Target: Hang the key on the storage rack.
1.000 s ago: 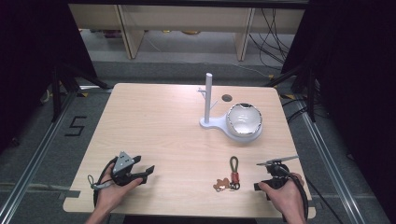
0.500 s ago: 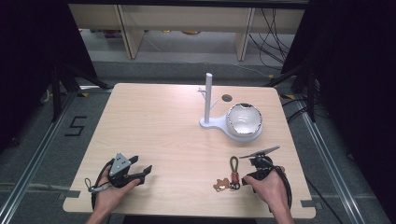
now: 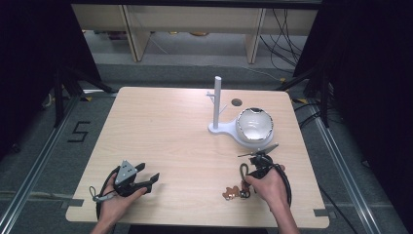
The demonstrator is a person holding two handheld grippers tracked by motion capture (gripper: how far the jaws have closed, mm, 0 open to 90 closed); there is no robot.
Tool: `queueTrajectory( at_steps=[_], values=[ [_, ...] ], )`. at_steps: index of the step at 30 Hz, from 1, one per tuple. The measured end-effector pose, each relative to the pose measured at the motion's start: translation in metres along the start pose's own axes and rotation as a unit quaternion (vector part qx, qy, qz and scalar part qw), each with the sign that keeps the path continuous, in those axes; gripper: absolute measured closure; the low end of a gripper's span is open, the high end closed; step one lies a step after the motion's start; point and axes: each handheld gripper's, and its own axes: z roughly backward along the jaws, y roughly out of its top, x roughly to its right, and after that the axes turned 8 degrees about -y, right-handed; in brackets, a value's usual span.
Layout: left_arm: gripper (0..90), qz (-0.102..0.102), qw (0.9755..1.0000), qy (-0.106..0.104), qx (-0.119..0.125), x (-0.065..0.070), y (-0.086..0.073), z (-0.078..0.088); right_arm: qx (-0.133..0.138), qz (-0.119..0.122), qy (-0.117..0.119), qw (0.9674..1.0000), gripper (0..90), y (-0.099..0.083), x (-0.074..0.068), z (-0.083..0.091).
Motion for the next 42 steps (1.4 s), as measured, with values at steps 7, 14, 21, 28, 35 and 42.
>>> queueTrajectory(
  at_steps=[7,14,21,28,35,42],
  values=[
    [30.3,-0.004,1.0,0.0,-0.002,0.0,0.0,0.0,-0.013,0.0,-0.005,0.9999,59.8,0.006,-0.006,-0.007],
    [30.3,-0.003,1.0,0.0,-0.003,0.001,0.0,0.0,-0.021,-0.003,-0.014,0.9997,60.5,0.01,-0.009,-0.012],
    [30.2,-0.002,1.0,0.0,-0.002,0.001,0.0,0.0,-0.023,-0.007,-0.019,0.9995,61.2,0.012,-0.015,-0.016],
    [30.3,-0.003,1.0,0.0,-0.004,0.001,0.0,0.0,-0.041,0.009,-0.026,0.9988,63.2,0.014,-0.018,-0.017],
    [30.4,-0.002,1.0,-0.001,-0.003,0.001,0.0,0.0,-0.047,0.014,-0.027,0.9985,67.2,0.014,-0.018,-0.018],
    [30.4,-0.003,1.0,-0.001,-0.003,0.001,0.0,0.0,-0.046,0.014,-0.029,0.9984,68.2,0.014,-0.019,-0.016]
  ],
)
